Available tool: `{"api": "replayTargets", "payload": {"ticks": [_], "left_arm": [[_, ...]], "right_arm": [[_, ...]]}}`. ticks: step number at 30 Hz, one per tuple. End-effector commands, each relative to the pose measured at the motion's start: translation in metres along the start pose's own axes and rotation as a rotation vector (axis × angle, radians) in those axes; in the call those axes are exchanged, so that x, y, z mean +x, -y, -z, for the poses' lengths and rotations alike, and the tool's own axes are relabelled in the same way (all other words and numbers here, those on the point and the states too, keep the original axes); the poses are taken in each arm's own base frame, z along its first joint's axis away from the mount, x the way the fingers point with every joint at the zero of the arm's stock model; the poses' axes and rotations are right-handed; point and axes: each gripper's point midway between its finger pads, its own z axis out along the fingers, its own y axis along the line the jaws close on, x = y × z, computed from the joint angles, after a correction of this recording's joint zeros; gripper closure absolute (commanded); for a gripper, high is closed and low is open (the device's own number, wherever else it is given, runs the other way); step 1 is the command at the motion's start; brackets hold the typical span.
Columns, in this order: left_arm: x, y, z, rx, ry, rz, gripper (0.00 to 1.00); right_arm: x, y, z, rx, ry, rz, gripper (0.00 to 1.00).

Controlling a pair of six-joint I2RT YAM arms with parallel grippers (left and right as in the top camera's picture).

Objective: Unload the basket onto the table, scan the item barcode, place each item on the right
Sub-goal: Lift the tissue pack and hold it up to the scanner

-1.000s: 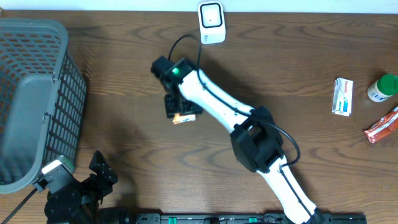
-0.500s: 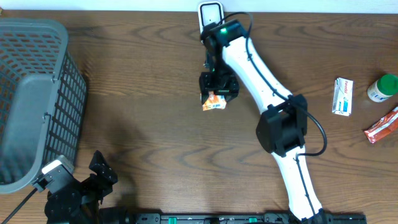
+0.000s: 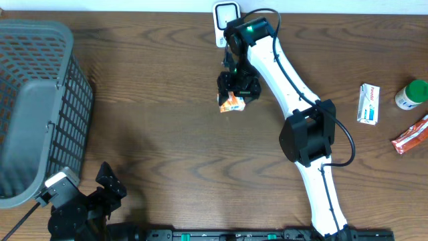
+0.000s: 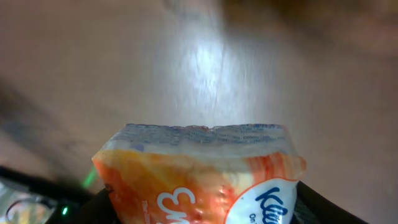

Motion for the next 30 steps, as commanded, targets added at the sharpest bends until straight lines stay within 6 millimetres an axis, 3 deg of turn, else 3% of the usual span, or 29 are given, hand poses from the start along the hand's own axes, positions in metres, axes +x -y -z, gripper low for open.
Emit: {"api": "replayTargets", "payload": {"ticks": [1,8,16,21,30], "left_arm": [[-0.001,-0.002,0.0,-0.011,0.004,0.011,0.13],[-0.001,-0.002,0.0,-0.011,0.004,0.011,0.13],[-0.001,-0.002,0.0,-0.011,0.004,0.011,0.13],[0.0,-0.002,0.0,-0.012,0.004,0.011,0.13],[0.0,-0.002,0.0,-0.012,0.004,0.011,0.13]], "right_arm": [[-0.024,0.005,0.009,0.001,0.101,0.033,0.37],[-0.093,0.022,0.031,0.009,0.379,-0.005,0.36],[-0.174,0.03,0.087,-0.029,0.758,-0.022,0.39],[-0.213,0.041,0.12,0.066,0.993,-0.049,0.39],[-0.26,0.036,0.128,0.04,1.211,-0.045,0.41]]}}
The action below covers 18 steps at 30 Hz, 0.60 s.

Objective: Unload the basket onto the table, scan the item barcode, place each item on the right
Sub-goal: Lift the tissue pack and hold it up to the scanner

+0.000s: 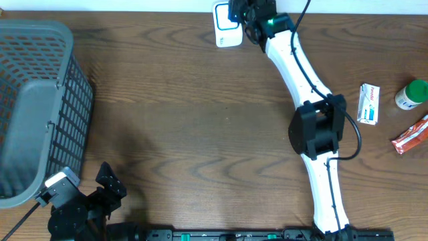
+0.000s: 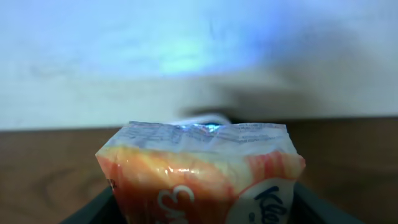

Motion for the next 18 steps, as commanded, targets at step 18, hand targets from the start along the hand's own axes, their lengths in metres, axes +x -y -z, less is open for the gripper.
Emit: {"api": "replayTargets", "payload": {"ticks": [18], "left_arm": [[-0.001,-0.002,0.0,-0.011,0.004,0.011,0.13]], "right_arm": [[0.06,-0.004,-0.068,0.061,0.059,0.024,0.44]]}}
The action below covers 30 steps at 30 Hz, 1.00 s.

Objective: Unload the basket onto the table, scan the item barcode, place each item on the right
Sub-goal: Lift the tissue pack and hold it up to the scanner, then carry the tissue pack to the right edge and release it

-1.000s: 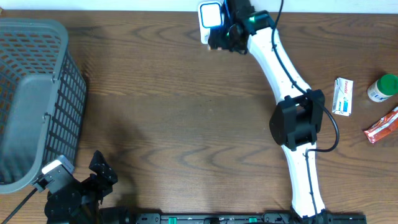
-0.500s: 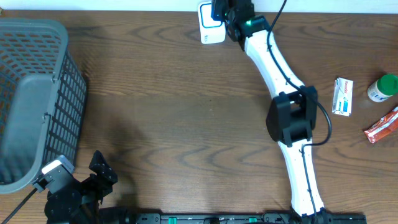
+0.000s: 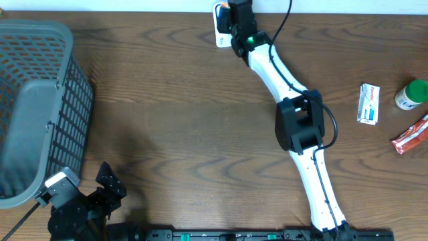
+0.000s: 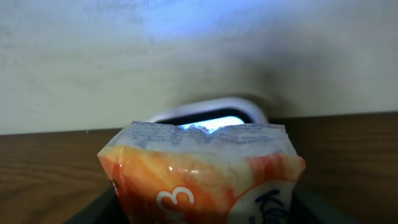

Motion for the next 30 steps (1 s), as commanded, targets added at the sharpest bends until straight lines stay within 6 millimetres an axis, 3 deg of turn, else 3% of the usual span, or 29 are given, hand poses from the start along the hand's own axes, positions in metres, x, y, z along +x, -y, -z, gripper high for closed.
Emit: {"api": "replayTargets", "payload": {"ticks": [1,6,11,17,22,27,30], "left_arm": [[-0.001,-0.002,0.0,-0.011,0.004,0.011,0.13],[-0.001,-0.002,0.0,-0.011,0.004,0.011,0.13],[-0.001,-0.002,0.0,-0.011,0.004,0.011,0.13],[0.0,-0.002,0.0,-0.012,0.004,0.011,0.13],[0.0,-0.002,0.0,-0.012,0.004,0.011,0.12],[-0.001,-0.002,0.0,-0.011,0.004,0.011,0.13],[0.0,-0.002,0.0,-0.012,0.004,0.011,0.13]], "right_arm": [[0.009,-0.001,-0.002,0.031,-0.015,0.015,0.44],[-0.016,0.003,0.034,0.052,-0.085,0.055,0.46],[-0.03,0.028,0.1,0.155,-0.245,0.155,0.45],[-0.016,0.115,0.176,0.445,-0.49,0.206,0.44],[0.013,0.213,0.222,0.756,-0.691,0.135,0.44],[0.039,0.286,0.247,0.889,-0.814,0.0,0.44],[0.072,0.323,0.257,0.931,-0.887,-0.143,0.46]]}}
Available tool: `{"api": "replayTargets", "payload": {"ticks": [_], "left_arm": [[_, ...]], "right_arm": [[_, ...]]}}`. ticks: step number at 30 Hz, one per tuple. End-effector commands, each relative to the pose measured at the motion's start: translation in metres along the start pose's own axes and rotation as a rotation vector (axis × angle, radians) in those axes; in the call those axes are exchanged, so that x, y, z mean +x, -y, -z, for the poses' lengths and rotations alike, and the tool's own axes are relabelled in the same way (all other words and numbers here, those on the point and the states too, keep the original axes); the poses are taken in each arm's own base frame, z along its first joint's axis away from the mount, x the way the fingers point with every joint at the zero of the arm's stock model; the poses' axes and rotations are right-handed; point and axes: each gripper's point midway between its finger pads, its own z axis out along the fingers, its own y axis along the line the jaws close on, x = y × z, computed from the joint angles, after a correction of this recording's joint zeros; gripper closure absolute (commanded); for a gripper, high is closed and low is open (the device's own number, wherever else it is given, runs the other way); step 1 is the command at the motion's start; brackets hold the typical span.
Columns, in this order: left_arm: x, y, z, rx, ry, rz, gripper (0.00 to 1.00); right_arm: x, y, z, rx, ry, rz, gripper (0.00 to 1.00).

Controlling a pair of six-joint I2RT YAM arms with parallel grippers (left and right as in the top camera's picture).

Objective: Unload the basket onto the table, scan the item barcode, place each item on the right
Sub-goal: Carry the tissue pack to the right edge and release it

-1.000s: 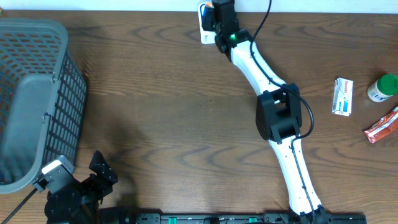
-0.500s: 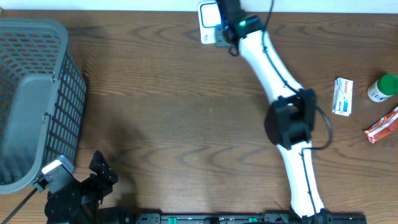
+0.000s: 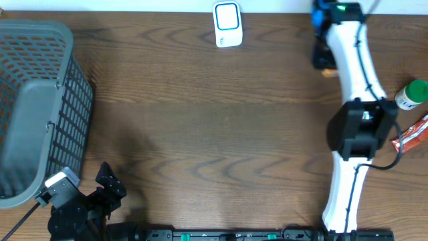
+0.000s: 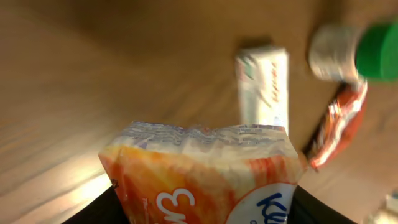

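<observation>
An orange and white tissue pack (image 4: 199, 168) fills the lower half of the right wrist view, with my right gripper (image 4: 202, 208) shut on it. From overhead that gripper (image 3: 324, 59) hangs over the back right of the table, an orange corner of the pack (image 3: 328, 72) showing below it. The white scanner (image 3: 227, 23) with its blue window stands at the back edge, well left of the pack. My left gripper (image 3: 109, 182) rests at the front left corner, nothing near it; its jaws are too small to read.
A grey mesh basket (image 3: 40, 100) fills the left side. Below the held pack lie a white box (image 4: 263, 87), a green-capped bottle (image 4: 354, 53) and a red wrapper (image 4: 339, 121). Overhead, the bottle (image 3: 411, 94) and wrapper (image 3: 411, 134) sit at the right edge.
My right arm has swung from the scanner at the back centre to the back right, still holding the pack. The pack now hangs over the white box, bottle and wrapper.
The right gripper first held the pack above the table just in front of the scanner. Then it was up at the back edge beside the scanner, then directly before the lit window. Now the pack is far right of it. The left arm stayed put.
</observation>
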Motion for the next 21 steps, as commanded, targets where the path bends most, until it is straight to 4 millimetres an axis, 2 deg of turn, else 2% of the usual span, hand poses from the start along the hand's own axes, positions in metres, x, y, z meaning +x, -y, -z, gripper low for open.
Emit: {"api": "replayTargets", "payload": {"ticks": [1,5,11,15,19,21], "left_arm": [[0.0,-0.002,0.0,-0.012,0.003,0.01,0.13],[0.0,-0.002,0.0,-0.012,0.004,0.01,0.13],[0.0,-0.002,0.0,-0.012,0.003,0.01,0.13],[0.0,-0.002,0.0,-0.012,0.004,0.01,0.13],[0.0,-0.002,0.0,-0.012,0.004,0.01,0.13],[0.0,-0.002,0.0,-0.012,0.003,0.01,0.13]], "right_arm": [[0.019,0.018,-0.045,0.007,-0.131,-0.12,0.48],[0.041,0.024,-0.089,-0.073,-0.257,-0.189,0.52],[0.067,0.041,-0.13,-0.064,-0.344,-0.244,0.52],[0.076,0.056,-0.146,-0.038,-0.365,-0.271,0.46],[0.08,0.084,-0.156,0.005,-0.384,-0.313,0.45],[0.082,0.096,-0.158,0.006,-0.397,-0.322,0.41]]}}
